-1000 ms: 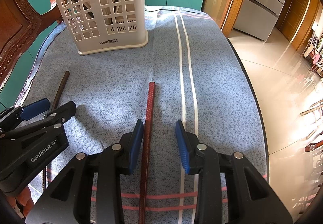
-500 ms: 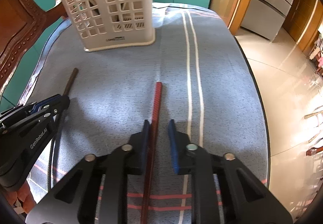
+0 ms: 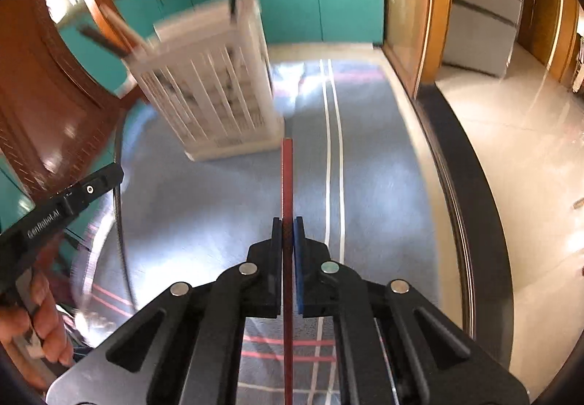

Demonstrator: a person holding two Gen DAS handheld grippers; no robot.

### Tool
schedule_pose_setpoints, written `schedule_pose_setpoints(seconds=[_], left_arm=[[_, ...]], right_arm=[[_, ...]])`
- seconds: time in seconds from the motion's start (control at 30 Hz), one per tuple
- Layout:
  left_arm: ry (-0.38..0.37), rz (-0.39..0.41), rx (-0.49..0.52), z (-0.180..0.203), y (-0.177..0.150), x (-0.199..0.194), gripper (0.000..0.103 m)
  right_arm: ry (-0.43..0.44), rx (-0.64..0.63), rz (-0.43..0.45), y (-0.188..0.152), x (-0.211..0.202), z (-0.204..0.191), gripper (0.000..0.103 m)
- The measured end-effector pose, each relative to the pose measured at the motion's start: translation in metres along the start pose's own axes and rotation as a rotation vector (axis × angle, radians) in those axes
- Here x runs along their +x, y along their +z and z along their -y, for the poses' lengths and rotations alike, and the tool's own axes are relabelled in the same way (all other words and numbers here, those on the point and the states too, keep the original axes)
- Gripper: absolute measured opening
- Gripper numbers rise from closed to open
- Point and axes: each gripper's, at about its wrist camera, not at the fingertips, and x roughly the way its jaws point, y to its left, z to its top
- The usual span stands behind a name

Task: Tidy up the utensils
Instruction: 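Grasp the dark brown chopstick with the left gripper and lift both toward the holder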

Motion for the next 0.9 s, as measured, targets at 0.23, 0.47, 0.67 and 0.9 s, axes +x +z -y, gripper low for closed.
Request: schedule_pose_setpoints(seconds=[0.23, 0.47, 0.67, 0.9], left_arm=[[-0.081, 0.356, -0.062, 0.000, 0.050, -0.099, 0.007], [-0.086, 0.667, -0.207, -0.009, 0.105, -0.108, 0.007], [0.058, 0.567, -0.141, 0.002, 0.107, -0.020, 0.007], [0.093, 0.448, -0.125, -0.007, 0.096, 0.018, 0.007]], right_arm=[[0.123, 0.007, 0.150, 0.026, -0.068, 0.003, 0.007], [0.180, 0.008, 0.376, 0.080, -0.123, -0.001, 0.007], [0.150, 0.013, 0.535, 0.123, -0.137, -0.008, 0.007], [0.183, 0.068, 0.675, 0.136, -0.120, -0.018, 0.007]])
